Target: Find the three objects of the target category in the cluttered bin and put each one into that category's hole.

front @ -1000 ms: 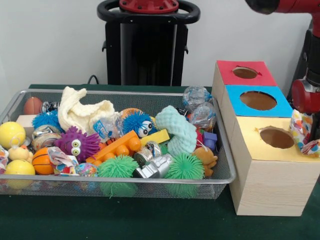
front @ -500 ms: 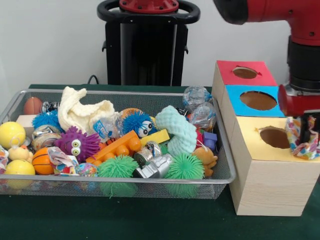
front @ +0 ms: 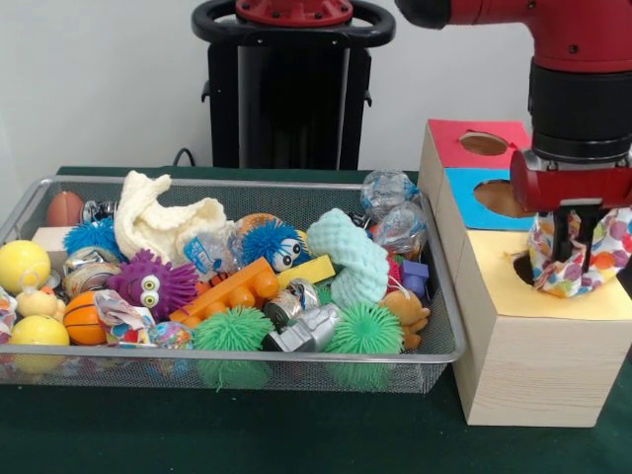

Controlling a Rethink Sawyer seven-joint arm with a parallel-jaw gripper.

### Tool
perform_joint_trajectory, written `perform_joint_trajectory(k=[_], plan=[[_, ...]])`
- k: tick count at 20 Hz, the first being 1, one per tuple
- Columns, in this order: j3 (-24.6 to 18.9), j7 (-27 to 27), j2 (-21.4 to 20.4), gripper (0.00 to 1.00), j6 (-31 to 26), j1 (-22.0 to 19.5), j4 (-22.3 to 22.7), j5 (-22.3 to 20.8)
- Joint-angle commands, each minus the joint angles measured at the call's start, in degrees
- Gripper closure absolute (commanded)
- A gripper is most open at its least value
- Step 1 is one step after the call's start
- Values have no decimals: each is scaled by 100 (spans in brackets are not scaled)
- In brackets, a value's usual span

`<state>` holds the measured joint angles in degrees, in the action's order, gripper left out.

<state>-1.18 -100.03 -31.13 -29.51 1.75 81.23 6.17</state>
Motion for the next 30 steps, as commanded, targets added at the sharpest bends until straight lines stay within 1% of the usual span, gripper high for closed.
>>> perform_joint_trajectory(k=[1, 4, 8, 12, 13, 14, 18, 20, 24, 25, 26, 29, 30], plan=[[635, -893, -5, 100, 181, 390, 524, -626], [969, -1188, 103, 100, 244, 676, 448, -684], [1024, -1244, 227, 100, 231, 819, 403, -603], [413, -955, 127, 100, 474, 396, 770, -341], [365, -902, 116, 100, 456, 342, 796, -329], [357, -877, 116, 100, 427, 314, 797, -329], [622, -982, 281, 100, 329, 396, 613, -413], [536, -947, 337, 100, 299, 294, 595, -362], [357, -718, 377, 100, -61, 120, 501, -317], [395, -717, 404, 100, -134, 139, 457, -338], [539, -794, 459, 100, -163, 228, 367, -395], [1162, -1258, 728, 100, -208, 627, -2, -509], [1290, -1367, 809, 100, -244, 706, -93, -497]])
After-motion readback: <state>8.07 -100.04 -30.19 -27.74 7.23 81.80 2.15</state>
